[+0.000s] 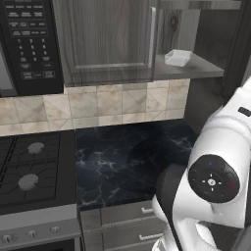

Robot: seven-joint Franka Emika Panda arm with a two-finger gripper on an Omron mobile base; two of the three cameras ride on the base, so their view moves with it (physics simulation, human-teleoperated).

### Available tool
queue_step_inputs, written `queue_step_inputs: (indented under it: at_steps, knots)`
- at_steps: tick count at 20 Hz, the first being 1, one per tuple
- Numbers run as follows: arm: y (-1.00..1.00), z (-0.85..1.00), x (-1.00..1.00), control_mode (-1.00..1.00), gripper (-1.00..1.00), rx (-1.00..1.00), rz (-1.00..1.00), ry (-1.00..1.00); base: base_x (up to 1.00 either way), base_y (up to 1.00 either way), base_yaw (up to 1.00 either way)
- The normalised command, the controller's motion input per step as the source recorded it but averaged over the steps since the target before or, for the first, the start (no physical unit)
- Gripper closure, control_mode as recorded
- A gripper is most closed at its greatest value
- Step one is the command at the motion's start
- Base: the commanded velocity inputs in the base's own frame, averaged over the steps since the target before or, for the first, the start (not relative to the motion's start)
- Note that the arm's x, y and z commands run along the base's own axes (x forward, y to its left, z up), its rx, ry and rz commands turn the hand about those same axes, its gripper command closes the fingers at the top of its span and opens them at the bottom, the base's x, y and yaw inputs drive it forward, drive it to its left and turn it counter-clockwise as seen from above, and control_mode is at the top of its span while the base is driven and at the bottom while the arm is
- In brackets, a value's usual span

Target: Retrieve the tupperware from the cabinet, then place the raw meat into the tupperware to avoid contamination.

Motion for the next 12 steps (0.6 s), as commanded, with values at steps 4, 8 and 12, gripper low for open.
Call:
queue_step_inputs:
  at_steps: [4, 8, 12]
  knots:
    - [-0.02, -0.33, 0.96, -1.0, -1.0, -0.08, -0.01, 0.02, 0.0, 0.0, 0.0]
    - [-0.06, -0.31, 1.0, -1.0, -1.0, -0.05, -0.01, 0.08, 0.0, 0.0, 0.0]
    - [-0.24, -0.07, 0.94, -1.0, -1.0, -0.01, -0.11, 0.07, 0.0, 0.0, 0.0]
